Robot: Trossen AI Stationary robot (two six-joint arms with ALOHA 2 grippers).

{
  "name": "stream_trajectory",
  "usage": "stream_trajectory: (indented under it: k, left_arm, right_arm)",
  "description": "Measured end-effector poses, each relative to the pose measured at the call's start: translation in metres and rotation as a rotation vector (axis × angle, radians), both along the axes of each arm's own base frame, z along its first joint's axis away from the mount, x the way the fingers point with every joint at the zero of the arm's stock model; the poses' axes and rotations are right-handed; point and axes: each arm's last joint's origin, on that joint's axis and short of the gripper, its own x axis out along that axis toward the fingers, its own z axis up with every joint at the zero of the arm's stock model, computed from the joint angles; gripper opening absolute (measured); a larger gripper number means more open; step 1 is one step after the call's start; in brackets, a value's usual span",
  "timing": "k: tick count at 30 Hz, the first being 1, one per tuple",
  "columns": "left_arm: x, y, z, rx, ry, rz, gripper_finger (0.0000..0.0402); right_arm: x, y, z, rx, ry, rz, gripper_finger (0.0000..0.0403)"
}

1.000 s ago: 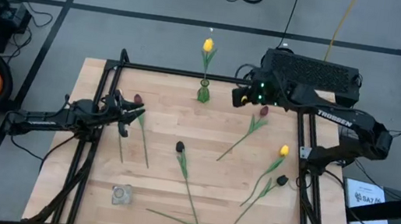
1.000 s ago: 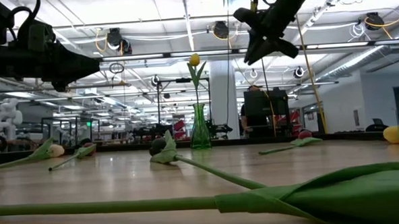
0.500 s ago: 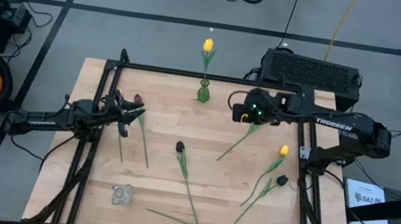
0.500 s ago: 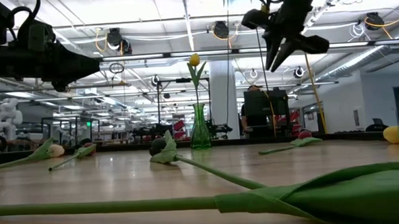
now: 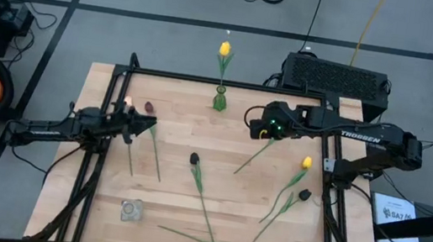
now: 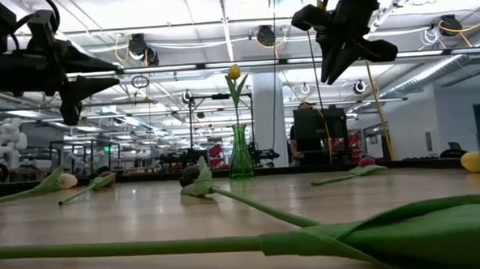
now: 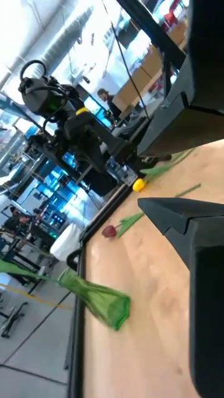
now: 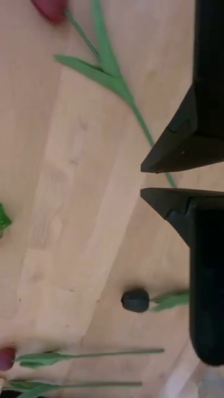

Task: Sort flowers into vase by color
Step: Put the left dark red flower into the transparent vase

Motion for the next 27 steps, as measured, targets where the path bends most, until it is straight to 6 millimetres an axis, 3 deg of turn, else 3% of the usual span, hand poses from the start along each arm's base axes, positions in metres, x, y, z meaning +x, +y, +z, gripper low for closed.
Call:
stream_trajectory:
  k: [8,14,22,27]
  left_arm:
    - [0.0,-0.001,0.004,-0.044,-0.06,-0.028,0.0123]
    - [-0.002,0.002,0.011,-0.099,-0.153,0.066,0.0123]
    - [-0.003,0.003,0.013,-0.096,-0.176,0.121,0.0123]
    - [-0.005,0.006,0.014,-0.104,-0.137,0.242,0.0123]
  right_arm:
    - [-0.001,-0.005,0.001,-0.136,0.047,0.021,0.0043]
    - [-0.002,-0.013,0.001,-0.187,0.069,0.089,0.0043]
    - [-0.003,-0.02,0.002,-0.206,0.081,0.112,0.0043]
    - [-0.003,-0.018,0.002,-0.19,0.068,0.093,0.0043]
